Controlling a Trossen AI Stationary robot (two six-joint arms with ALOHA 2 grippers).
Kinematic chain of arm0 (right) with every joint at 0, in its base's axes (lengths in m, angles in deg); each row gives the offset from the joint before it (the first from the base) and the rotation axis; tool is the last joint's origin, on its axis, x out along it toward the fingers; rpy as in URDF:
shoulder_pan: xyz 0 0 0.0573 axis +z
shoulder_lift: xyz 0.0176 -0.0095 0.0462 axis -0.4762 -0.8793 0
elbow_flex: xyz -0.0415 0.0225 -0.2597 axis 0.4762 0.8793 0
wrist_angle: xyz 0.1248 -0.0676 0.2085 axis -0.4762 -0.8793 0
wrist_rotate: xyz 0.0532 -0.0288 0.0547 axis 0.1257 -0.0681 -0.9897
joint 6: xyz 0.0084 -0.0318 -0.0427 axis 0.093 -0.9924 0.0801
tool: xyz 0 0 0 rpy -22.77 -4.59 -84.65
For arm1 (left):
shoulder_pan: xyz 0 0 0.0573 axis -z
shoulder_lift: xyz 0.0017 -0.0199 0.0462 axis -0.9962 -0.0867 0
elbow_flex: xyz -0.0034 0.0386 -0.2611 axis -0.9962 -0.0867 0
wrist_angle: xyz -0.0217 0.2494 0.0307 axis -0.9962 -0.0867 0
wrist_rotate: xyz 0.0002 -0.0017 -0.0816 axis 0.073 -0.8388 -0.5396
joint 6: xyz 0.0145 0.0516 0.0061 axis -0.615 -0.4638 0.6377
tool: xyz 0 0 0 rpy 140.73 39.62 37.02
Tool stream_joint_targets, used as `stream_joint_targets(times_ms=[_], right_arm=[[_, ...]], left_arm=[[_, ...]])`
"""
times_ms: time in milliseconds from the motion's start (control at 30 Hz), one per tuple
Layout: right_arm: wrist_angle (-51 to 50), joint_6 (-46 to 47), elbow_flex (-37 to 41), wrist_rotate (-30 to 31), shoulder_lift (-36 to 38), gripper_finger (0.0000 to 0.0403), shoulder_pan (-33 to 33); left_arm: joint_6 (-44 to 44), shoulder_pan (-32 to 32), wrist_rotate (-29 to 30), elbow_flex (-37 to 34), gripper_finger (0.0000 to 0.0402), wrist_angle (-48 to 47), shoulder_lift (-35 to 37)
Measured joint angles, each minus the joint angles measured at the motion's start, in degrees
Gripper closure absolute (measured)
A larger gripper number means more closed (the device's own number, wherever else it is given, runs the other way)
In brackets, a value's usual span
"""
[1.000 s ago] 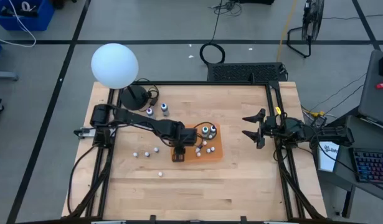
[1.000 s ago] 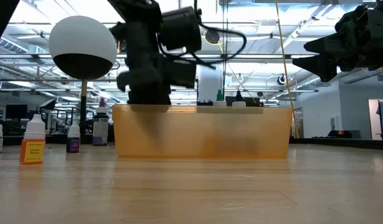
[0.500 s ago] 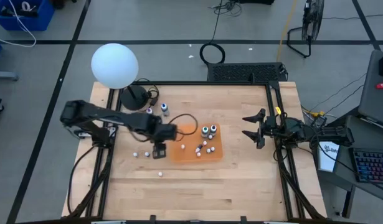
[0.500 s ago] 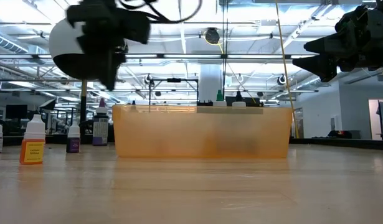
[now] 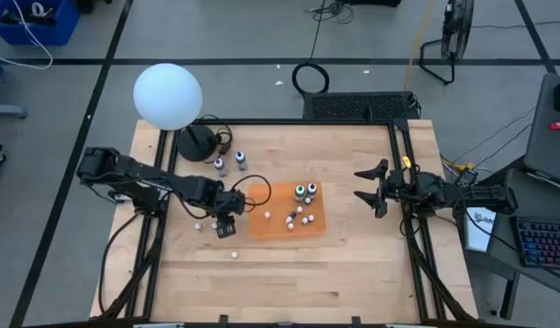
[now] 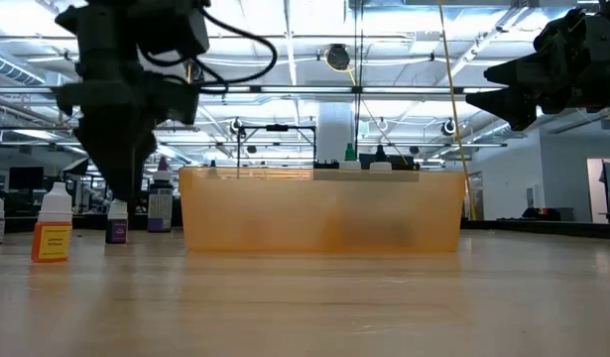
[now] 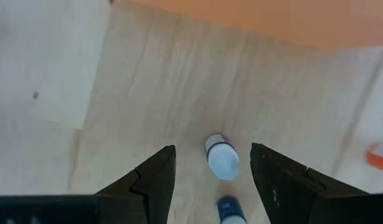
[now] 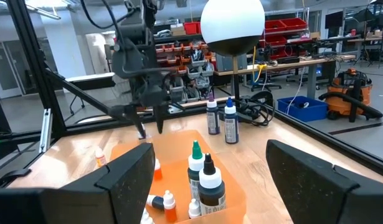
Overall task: Pick & Place food coloring
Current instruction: Put the small purple food coloring bottle into the orange bin
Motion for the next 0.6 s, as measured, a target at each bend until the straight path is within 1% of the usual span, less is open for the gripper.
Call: stream_joint_targets(times_ms=[267, 433, 600], right_arm=[[0.0, 0.0, -0.02, 0.0, 0.0, 0.0108, 0.0], [0.0, 0.0, -0.02, 0.0, 0.0, 0.011, 0.0], [0.0, 0.02, -0.02, 0.0, 0.0, 0.0108, 0.0]], left_arm=[[2.56, 0.0, -0.02, -3.67, 0.0192, 3.18, -0.15], [2.62, 0.0, -0.67, -6.02, 0.0192, 8.53, -0.17], [2.79, 0.0, -1.53, -8.32, 0.0192, 10.85, -0.18]])
